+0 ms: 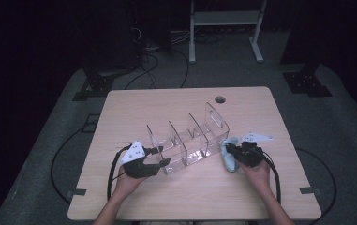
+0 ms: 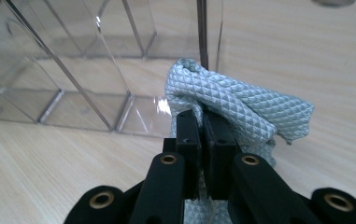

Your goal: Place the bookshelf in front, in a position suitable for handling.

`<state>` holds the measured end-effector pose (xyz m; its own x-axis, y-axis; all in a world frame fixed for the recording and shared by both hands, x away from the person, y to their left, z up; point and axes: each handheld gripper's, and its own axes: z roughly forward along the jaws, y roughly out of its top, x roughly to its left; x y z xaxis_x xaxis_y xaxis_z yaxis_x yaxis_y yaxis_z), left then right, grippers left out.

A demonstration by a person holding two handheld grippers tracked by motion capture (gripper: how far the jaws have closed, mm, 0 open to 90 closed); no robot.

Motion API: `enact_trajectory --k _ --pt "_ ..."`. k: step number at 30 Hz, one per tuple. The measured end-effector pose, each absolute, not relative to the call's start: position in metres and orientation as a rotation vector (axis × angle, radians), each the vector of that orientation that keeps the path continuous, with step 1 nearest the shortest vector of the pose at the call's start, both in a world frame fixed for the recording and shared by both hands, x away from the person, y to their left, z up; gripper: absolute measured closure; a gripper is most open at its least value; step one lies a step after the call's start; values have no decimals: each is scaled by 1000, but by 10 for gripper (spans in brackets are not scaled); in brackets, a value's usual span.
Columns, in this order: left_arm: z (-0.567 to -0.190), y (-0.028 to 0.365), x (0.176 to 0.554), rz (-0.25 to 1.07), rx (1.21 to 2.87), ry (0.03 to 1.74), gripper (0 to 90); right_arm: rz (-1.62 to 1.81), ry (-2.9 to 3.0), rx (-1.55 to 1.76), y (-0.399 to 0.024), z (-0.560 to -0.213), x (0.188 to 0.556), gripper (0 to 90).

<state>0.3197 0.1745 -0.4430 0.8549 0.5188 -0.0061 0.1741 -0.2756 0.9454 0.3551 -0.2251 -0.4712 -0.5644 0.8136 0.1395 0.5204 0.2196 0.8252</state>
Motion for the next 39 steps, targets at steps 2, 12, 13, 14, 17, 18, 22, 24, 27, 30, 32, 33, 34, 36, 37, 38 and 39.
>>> enact_trajectory --k 2,12,13,14,17,18,22,24,27,30,32,33,34,36,37,38,39 --pt "-443 175 319 365 1848 522 438 1269 2180 1260 -226 -472 355 858" --pt "-442 177 318 374 1845 541 400 1255 2174 1252 -226 -474 356 858" --pt "-442 177 318 375 1845 541 398 1258 2170 1255 -227 -473 356 858" --pt "-442 178 318 376 1844 544 398 1254 2173 1261 -227 -474 357 857" --pt "-442 178 318 375 1838 550 393 1223 2204 1300 -228 -486 361 858" --pt "-442 179 317 378 1841 550 395 1224 2211 1314 -228 -489 362 858" --pt "-441 180 317 375 1829 551 406 1254 2186 1285 -229 -480 359 858" --pt "-442 181 317 377 1826 551 410 1274 2164 1278 -229 -474 357 858" --pt "-441 181 317 379 1825 553 421 1275 2168 1277 -230 -475 358 858" --pt "-441 182 317 384 1823 549 438 1226 2208 1296 -227 -487 362 858" --pt "-440 183 316 389 1825 547 449 1231 2214 1314 -228 -490 363 858" --pt "-441 183 316 390 1825 546 453 1233 2209 1307 -228 -488 363 858" --pt "-441 183 316 390 1826 544 453 1243 2199 1301 -229 -484 361 858" --pt "-441 183 316 389 1825 543 453 1267 2182 1293 -230 -478 358 858" --pt "-441 183 316 389 1824 541 453 1271 2177 1287 -231 -477 358 858" --pt "-441 183 316 388 1824 541 453 1278 2172 1287 -232 -475 357 858" --pt "-441 183 317 387 1822 541 453 1285 2169 1296 -232 -475 357 858"
